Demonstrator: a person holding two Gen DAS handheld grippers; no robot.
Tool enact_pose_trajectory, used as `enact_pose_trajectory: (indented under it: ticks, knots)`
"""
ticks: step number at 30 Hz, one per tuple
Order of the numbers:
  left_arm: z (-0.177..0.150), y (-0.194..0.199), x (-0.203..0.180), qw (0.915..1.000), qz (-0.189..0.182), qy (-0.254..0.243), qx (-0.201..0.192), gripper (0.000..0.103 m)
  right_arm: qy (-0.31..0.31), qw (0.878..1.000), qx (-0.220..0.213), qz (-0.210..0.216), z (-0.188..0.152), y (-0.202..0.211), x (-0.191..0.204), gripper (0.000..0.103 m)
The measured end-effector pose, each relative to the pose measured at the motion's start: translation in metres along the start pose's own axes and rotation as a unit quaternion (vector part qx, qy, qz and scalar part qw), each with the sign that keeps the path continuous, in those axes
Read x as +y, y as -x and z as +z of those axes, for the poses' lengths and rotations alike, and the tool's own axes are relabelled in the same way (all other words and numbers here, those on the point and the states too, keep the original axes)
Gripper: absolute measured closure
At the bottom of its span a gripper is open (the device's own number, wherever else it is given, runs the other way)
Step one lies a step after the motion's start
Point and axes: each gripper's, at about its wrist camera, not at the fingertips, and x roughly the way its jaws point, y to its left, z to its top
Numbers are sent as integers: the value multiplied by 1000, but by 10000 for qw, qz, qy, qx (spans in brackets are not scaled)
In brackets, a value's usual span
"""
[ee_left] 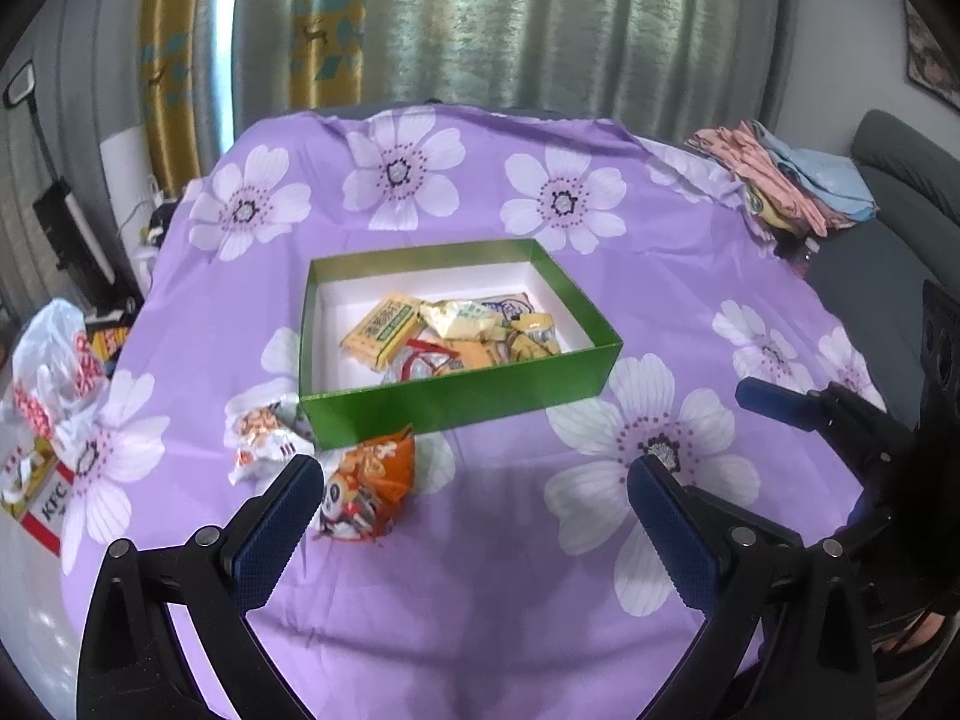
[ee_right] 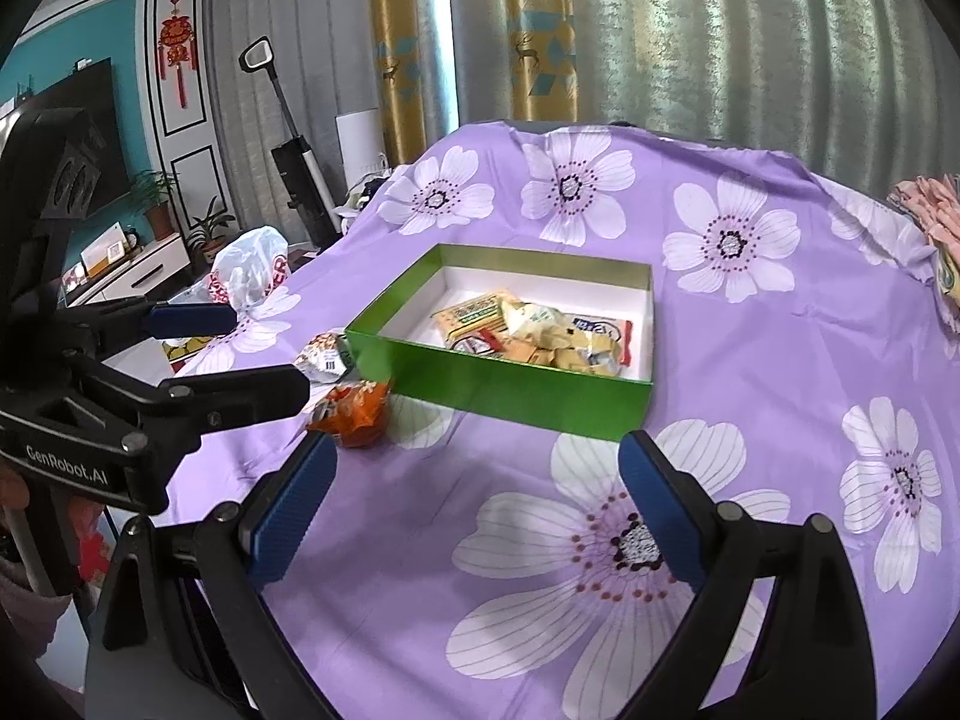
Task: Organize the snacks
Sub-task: 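Move the open left gripper to the orange panda-print bag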
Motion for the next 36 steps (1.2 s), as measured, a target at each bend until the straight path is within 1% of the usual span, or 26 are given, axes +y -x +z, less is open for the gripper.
enact_pose_trajectory:
  ticks: [13, 24, 28, 33, 36]
  knots:
    - [-8, -11, 15, 9995, -111, 245, 188, 2, -11, 9997, 209, 161, -9, -13, 8, 7]
    - [-23, -27, 45, 9975, -1, 533, 459, 2, -4, 9985, 434, 326, -15, -34, 15, 7]
    - [-31, -33, 62, 9956, -17, 744, 571, 2, -19, 9978, 526, 403, -17, -43, 17, 7]
    - [-41, -37, 84, 9934, -100, 996, 567, 2, -29, 9965, 650, 525, -21, -56, 20, 7]
    - [-46, -42, 98, 9898, -231, 1254, 641, 2, -26, 9954, 731, 624, -24, -64, 22, 7]
